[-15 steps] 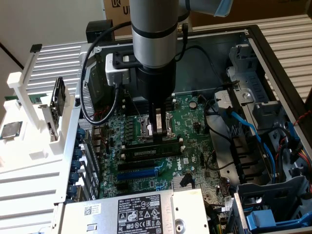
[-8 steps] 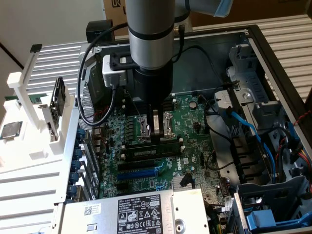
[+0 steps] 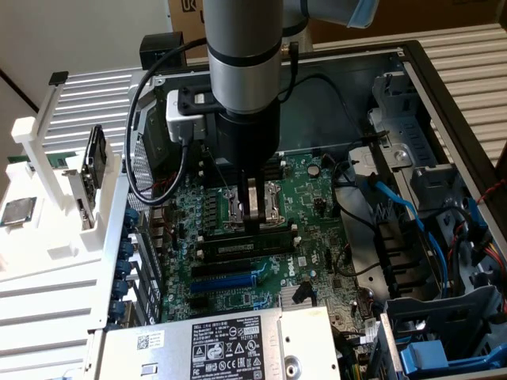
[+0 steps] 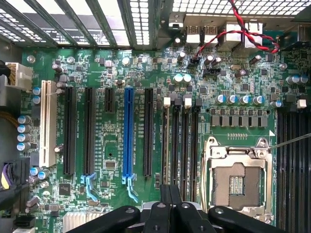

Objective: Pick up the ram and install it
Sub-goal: 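Press down the ram until it locks into place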

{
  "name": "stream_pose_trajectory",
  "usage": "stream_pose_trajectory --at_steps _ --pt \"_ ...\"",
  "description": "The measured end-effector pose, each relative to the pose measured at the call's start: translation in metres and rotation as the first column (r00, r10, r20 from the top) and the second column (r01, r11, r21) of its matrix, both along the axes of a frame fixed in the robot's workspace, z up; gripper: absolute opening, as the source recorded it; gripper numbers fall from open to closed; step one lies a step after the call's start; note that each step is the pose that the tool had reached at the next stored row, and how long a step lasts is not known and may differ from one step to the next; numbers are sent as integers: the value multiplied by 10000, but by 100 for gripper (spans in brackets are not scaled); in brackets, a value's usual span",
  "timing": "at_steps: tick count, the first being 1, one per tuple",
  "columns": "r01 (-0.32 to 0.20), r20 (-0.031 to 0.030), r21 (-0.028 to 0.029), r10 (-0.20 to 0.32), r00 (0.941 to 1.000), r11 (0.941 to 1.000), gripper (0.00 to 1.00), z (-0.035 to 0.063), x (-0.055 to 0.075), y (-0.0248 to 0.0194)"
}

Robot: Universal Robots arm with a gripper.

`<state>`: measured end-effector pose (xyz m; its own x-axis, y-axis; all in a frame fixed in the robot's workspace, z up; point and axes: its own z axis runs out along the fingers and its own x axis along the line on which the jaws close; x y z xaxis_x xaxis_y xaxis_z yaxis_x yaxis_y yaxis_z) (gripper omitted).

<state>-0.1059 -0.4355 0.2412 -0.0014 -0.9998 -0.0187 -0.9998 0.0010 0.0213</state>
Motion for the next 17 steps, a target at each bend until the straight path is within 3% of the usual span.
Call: stream_pose_trajectory --at_steps 17 --pt "1 0 1 -1 10000 10000 10 -1 -18 5"
